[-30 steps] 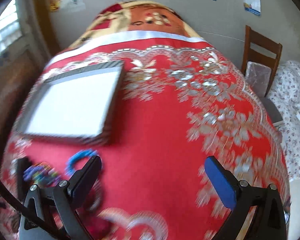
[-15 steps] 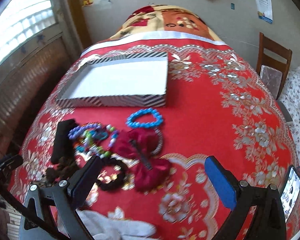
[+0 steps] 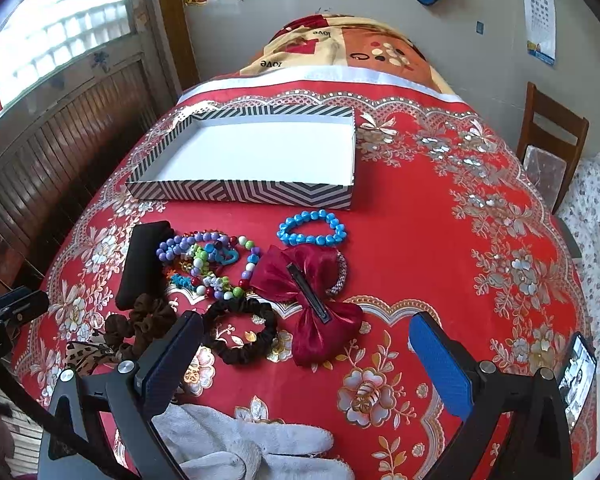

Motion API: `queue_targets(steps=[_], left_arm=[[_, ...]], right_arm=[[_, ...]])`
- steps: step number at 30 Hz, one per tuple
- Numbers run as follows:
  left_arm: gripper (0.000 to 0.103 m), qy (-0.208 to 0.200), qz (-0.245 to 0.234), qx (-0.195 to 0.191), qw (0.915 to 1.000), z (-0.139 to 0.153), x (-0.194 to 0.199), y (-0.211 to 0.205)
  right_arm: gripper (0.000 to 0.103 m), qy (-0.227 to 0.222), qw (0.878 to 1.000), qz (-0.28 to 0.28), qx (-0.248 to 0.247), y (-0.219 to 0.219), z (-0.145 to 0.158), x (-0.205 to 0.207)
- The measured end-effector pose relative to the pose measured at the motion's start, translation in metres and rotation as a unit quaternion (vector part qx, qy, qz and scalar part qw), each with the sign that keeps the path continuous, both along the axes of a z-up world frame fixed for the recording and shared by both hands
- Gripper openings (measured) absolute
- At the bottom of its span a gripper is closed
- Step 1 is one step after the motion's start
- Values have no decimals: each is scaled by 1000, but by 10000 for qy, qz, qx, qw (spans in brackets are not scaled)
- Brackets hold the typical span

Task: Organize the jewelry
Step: 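Move both tools over the jewelry pile beside the white box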

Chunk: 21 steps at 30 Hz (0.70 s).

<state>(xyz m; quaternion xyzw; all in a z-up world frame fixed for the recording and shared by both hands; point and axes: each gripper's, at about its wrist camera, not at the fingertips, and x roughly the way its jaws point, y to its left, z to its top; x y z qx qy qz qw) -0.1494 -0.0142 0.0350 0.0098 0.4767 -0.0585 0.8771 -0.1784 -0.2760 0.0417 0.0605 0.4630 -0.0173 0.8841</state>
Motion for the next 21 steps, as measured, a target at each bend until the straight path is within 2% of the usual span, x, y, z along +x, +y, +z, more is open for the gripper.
queue_targets(steps=[21], left_arm=[[46, 12, -137, 49, 9999, 2, 1, -8]], right_arm=[[102, -29, 9999, 24, -137, -2, 4, 3]])
